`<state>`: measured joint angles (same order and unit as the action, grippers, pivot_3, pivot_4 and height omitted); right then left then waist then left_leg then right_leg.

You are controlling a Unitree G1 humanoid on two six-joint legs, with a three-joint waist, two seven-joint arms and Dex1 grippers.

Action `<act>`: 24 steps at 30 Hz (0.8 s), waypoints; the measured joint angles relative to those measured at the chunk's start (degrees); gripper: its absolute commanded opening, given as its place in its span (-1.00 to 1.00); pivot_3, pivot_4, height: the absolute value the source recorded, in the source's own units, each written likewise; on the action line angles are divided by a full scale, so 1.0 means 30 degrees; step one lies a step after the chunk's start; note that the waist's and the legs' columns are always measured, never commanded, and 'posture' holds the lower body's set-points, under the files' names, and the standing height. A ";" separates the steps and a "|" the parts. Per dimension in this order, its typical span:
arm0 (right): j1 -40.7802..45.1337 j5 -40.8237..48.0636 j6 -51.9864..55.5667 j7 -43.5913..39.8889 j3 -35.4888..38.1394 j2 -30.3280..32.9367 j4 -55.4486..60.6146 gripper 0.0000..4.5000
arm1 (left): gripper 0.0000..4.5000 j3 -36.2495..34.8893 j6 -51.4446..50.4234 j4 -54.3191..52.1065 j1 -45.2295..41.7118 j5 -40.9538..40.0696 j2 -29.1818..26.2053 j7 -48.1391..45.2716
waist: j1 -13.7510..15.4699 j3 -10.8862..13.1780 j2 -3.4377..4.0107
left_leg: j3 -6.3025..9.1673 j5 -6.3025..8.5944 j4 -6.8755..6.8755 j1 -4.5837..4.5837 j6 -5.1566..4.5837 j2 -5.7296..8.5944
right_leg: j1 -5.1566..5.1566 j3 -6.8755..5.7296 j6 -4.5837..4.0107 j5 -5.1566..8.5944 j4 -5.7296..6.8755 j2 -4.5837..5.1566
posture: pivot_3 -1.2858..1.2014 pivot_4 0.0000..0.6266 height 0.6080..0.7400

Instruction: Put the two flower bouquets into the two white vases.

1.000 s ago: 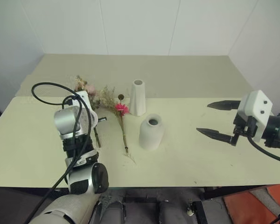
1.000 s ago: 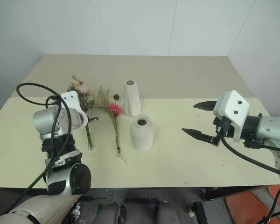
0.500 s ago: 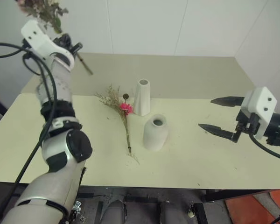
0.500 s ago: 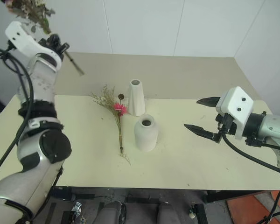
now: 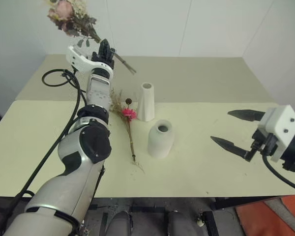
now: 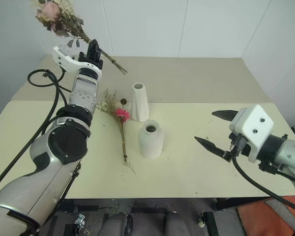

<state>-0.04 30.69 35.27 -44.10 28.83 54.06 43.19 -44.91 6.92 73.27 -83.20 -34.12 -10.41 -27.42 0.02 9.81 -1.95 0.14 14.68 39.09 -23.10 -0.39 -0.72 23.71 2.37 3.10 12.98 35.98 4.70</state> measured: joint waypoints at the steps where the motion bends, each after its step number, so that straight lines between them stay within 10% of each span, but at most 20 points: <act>1: -0.0149 0.0002 0.0043 0.0121 0.0071 -0.0062 0.0093 1.00 | -0.95 0.0035 -0.0099 -0.0001 -0.0158 -0.0007 -0.0007 -0.0223 | 0.0004 0.0000 0.0000 | 0.0001 0.0000 -0.0001 0.0001 0.0000 0.0000 | -0.0001 -0.0002 0.0000 0.0000 0.0001 -0.0001 | 0.03 -0.52 1.00; 24: -0.0297 -0.0379 0.0107 0.1176 -0.0541 -0.0585 0.0266 1.00 | -0.95 0.3479 -0.1026 0.0164 0.0639 0.1843 0.0450 -0.2195 | -0.0036 0.0000 0.0001 | 0.0004 -0.0001 0.0004 -0.0005 -0.0003 -0.0002 | 0.0001 0.0007 0.0000 0.0000 0.0027 -0.0010 | 0.03 -0.52 1.00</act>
<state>-0.93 29.56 35.59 -40.57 27.21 52.31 43.98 -34.48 3.84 73.77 -81.29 -28.59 -9.06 -34.01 -0.09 9.81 -1.95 0.15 14.68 39.10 -23.11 -0.40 -0.73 23.71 2.39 3.10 12.99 36.06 4.67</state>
